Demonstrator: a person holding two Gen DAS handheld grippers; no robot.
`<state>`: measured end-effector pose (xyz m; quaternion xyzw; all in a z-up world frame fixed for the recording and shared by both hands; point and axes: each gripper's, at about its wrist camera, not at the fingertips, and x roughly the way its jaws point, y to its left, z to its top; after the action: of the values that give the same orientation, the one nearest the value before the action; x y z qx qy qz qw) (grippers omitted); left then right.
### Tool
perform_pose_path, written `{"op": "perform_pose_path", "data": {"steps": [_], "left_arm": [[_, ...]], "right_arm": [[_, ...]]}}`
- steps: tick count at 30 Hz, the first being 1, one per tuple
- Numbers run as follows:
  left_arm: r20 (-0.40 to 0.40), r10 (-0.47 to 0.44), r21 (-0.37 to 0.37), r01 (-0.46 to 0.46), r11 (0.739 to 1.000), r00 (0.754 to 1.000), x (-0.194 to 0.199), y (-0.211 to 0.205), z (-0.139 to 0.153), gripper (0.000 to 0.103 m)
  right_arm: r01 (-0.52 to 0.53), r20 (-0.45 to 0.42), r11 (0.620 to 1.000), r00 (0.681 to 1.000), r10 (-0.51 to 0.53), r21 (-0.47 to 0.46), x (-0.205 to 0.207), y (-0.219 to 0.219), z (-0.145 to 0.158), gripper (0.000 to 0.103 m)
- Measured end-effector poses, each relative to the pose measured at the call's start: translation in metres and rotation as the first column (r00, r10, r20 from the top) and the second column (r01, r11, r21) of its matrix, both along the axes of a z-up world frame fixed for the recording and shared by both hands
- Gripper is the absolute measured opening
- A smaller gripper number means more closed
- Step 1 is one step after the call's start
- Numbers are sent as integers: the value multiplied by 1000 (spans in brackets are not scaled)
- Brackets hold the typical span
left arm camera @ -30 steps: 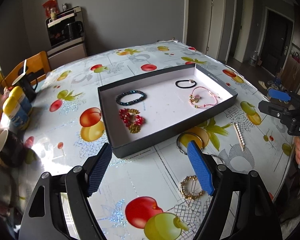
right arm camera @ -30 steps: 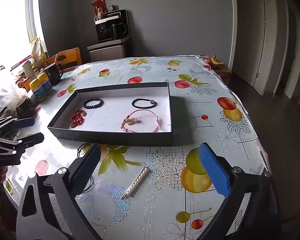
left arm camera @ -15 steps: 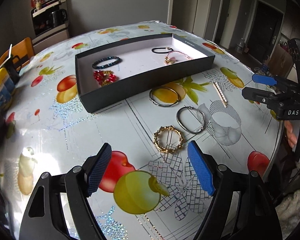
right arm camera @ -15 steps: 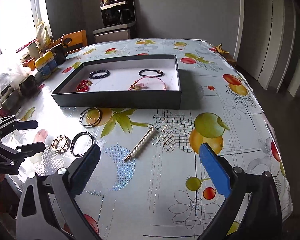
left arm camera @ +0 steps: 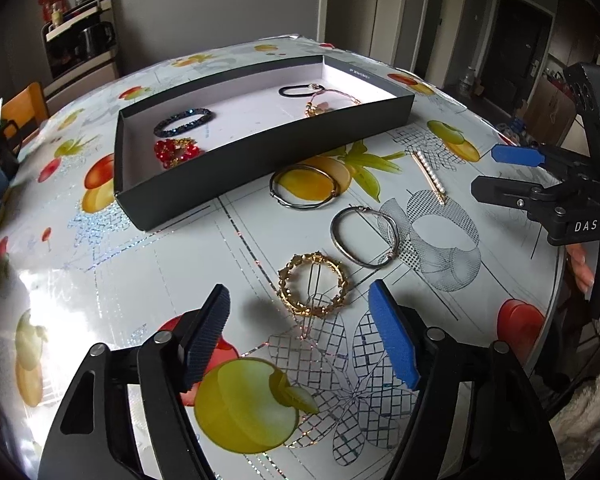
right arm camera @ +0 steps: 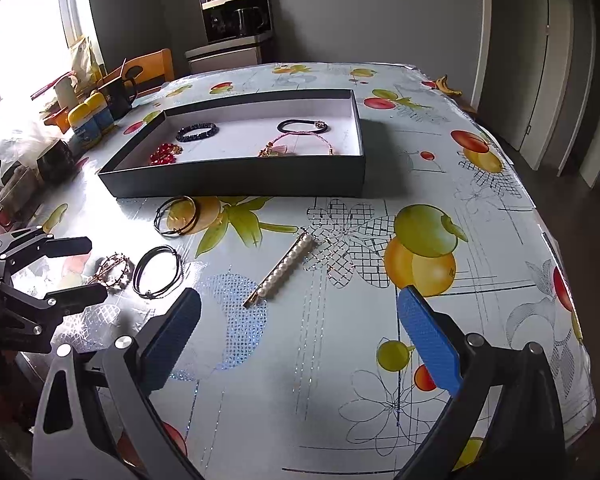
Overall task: Organize jewelry
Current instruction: 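Grasp the gold bangle with the left gripper while the right grasps the pearl hairpin, then carry the gold bangle and pearl hairpin toward the black box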
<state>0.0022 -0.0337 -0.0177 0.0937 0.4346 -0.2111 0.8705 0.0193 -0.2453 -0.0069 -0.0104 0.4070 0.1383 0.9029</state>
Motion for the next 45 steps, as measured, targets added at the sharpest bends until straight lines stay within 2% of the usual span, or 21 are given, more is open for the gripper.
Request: {"op": "perform_pose_path", "data": {"steps": [5, 8, 12, 16, 26, 27, 28, 31, 45], "left_arm": [[4, -41, 5, 41, 999, 999, -1, -9, -2, 57], [5, -54, -1, 54, 999, 999, -1, -11, -4, 54], [11, -58, 13, 57, 998, 998, -1, -13, -5, 49], [14, -53, 12, 53, 999, 998, 0, -11, -5, 41], [24, -43, 23, 43, 999, 999, 4, -13, -5, 41], [23, -44, 22, 44, 999, 999, 4, -13, -5, 41], [24, -46, 22, 45, 999, 999, 4, -13, -5, 41], [22, -54, 19, 54, 998, 998, 4, -14, -5, 40], [41, -57, 4, 57, 998, 998, -1, -8, 8, 39]], "right_arm": [[1, -7, 1000, 1000, -1, -3, 6, 4, -3, 79], [1, -21, 999, 1000, 0, 33, 10, 5, -6, 71], [6, -33, 1000, 999, -5, 27, 16, 12, -10, 56], [-7, -32, 1000, 999, 8, 14, 21, 21, -12, 49], [-3, -35, 999, 999, 2, -49, 29, 30, -18, 34], [-4, -33, 998, 999, 3, -55, 29, 31, -18, 31], [-5, -32, 998, 999, 3, -59, 29, 31, -18, 22], [-10, -28, 998, 1000, 9, -65, 29, 31, -19, 11], [-14, -13, 999, 1000, 14, -34, 28, 27, -14, 8]]}}
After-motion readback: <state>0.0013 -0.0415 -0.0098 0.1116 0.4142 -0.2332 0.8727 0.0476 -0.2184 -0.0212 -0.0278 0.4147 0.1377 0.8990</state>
